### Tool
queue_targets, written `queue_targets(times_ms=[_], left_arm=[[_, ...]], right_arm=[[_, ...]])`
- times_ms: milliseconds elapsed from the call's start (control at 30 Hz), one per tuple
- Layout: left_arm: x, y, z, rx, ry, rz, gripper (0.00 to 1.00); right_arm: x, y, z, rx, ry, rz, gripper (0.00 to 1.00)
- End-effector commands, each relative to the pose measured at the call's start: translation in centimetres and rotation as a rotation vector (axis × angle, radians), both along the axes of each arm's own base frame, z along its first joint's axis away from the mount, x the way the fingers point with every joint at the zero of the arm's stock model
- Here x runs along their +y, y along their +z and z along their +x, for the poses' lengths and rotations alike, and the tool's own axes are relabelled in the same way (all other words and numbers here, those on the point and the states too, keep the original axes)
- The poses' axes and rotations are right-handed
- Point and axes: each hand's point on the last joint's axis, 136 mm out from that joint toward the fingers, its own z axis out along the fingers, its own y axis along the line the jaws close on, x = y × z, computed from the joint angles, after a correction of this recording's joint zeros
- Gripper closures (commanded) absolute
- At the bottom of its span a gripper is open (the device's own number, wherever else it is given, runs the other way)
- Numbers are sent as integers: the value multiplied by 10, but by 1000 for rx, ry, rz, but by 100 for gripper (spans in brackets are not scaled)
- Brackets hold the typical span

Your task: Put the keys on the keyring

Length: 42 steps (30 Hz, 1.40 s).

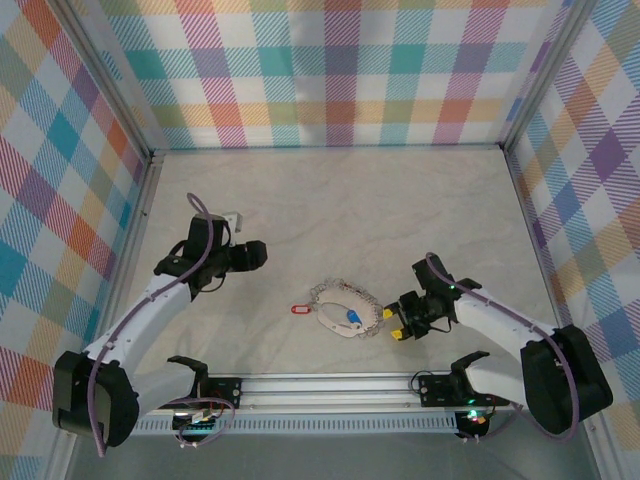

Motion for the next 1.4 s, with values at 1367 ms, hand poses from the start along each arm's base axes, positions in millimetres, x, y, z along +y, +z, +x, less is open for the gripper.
queue_targets(times_ms=[1367], left_arm=[[4,-15,-6,61,-6,79,27]], right_arm=[[41,6,15,-417,851,88,69]])
